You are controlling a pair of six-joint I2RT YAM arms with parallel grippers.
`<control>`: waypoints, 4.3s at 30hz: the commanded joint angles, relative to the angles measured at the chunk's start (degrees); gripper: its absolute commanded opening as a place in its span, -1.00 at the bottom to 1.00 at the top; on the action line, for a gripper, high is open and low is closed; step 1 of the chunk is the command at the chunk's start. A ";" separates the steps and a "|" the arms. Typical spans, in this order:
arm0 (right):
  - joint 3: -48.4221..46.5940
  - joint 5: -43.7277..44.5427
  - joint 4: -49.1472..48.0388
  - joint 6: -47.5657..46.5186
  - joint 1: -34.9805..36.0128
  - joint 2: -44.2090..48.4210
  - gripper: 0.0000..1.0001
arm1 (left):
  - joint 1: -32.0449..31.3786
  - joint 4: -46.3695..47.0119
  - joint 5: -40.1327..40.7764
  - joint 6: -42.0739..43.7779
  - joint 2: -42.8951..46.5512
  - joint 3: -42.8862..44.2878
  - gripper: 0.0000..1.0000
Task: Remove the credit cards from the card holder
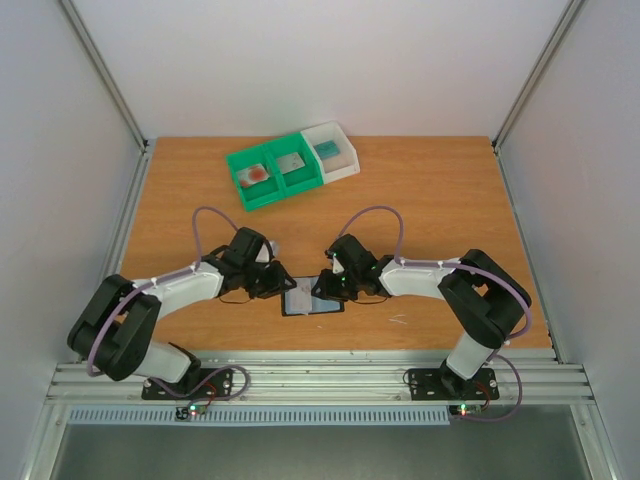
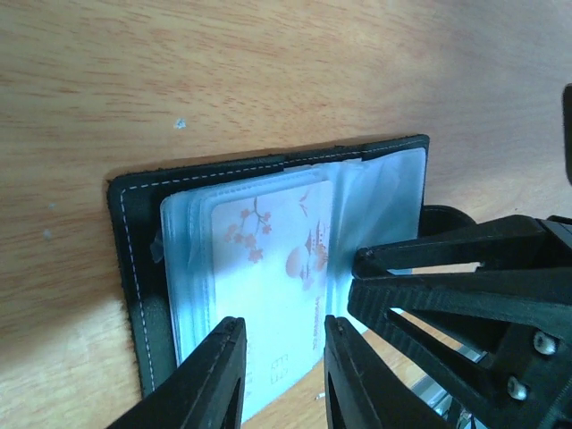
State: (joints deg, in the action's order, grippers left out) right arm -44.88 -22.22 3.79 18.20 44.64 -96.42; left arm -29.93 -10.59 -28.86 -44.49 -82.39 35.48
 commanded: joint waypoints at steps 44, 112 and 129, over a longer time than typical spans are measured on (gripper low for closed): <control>2.96 0.68 -7.36 3.13 0.24 1.76 -0.97 | -1.62 3.86 1.58 -0.16 -6.26 -4.02 -0.99; 8.20 4.34 5.14 1.66 -7.29 20.46 -0.98 | -1.62 0.81 -0.33 -2.08 -0.81 -0.97 -0.42; 7.21 -4.89 -0.24 9.25 -7.20 26.28 -0.98 | -1.62 8.78 -6.60 -7.08 11.13 -2.85 0.24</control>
State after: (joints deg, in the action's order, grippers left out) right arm -37.19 -22.44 9.58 23.18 37.54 -71.55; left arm -31.27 -9.10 -31.53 -48.27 -73.76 33.91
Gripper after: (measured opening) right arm 0.019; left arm 0.622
